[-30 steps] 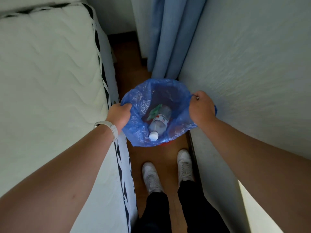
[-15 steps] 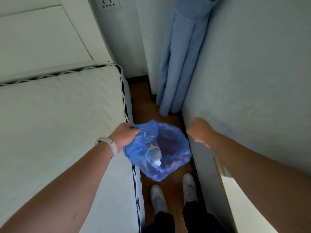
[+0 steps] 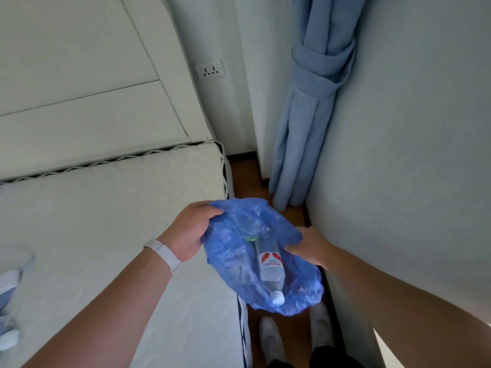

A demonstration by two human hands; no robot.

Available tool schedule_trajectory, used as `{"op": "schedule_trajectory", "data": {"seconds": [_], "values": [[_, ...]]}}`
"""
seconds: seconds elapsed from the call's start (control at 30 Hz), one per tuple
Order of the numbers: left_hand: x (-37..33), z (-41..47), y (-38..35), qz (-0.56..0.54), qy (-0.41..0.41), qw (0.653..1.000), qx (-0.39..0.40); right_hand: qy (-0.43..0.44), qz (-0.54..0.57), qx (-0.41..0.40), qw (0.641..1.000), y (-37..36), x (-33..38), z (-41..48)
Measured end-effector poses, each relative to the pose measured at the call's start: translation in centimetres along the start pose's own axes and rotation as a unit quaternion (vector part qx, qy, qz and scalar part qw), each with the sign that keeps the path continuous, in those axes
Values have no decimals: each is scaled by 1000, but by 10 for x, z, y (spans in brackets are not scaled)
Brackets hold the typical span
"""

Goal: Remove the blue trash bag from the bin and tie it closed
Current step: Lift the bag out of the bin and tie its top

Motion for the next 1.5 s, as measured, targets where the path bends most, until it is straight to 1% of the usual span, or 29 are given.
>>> {"op": "schedule_trajectory", "data": {"seconds": [0.07,0.17,0.23,0.3,0.4,0.5,0.57,0.63,0.73,0.8,0.87,0.9,0.93,0.97,1.0,1.03,1.07,1.1,1.13,1.17,1.2,1.23,1.3,1.33,1.4,1.47,1.5], "values": [[-15,-9,7,20,-22,1000,-5,11,27,-4,1000,7,7,-7],[-32,-21,18,41,-48,998,-23,8,91,12,996,20,17,-19],[-40,-26,27,43,-53,997,-28,-5,103,8,995,32,23,-29],[-45,-29,35,68,-51,996,-27,-13,99,-13,995,46,28,-36],[-52,-33,44,189,-29,981,-43,-35,106,-39,993,67,36,-43],[-58,-32,48,274,0,961,-50,-52,146,-3,988,87,49,-55],[-63,-32,49,312,-10,947,-69,-52,212,28,976,99,64,-72],[-69,-33,52,372,-39,922,-96,-22,296,43,954,111,78,-89],[-75,-36,60,490,-70,860,-128,42,406,45,912,127,98,-111],[-78,-39,68,546,-46,824,-144,75,443,32,893,136,113,-126],[-81,-43,76,588,1,794,-152,106,480,11,871,142,126,-138],[-82,-45,79,600,25,786,-150,119,490,0,864,146,132,-143],[-83,-47,81,606,45,781,-142,128,484,-14,866,148,136,-147],[-84,-50,81,607,62,782,-129,131,451,-35,882,150,140,-151],[-84,-52,82,602,74,787,-109,126,388,-66,910,152,143,-154],[-85,-53,82,592,80,798,-82,118,302,-104,940,154,144,-156],[-86,-56,82,577,81,811,-50,112,199,-146,963,156,146,-158],[-88,-58,80,554,75,829,-20,111,92,-182,973,158,148,-159],[-92,-62,78,519,61,853,5,109,-3,-207,972,160,150,-161],[-96,-66,76,471,42,881,19,105,-73,-224,966,161,152,-163],[-100,-70,74,416,19,909,23,98,-113,-231,961,161,154,-165],[-104,-73,73,361,-10,932,21,93,-128,-232,960,159,157,-165],[-112,-82,69,265,-68,962,21,105,-104,-221,964,154,169,-167],[-114,-86,68,223,-94,970,25,116,-49,-211,969,151,176,-169],[-119,-94,67,135,-136,981,25,138,116,-157,971,146,189,-174],[-122,-99,67,81,-177,981,12,151,240,-88,955,145,196,-181],[-123,-102,68,83,-198,977,-6,159,280,-65,945,146,199,-184]]}}
Point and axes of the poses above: each hand's wrist, its own z-axis towards the middle knuckle, its own y-axis out of the back of the hand, x = y × z, the point moved 2 cm from there along z, towards the middle knuckle, and after that the axes turned 6 degrees about x, right-handed, at the moved point
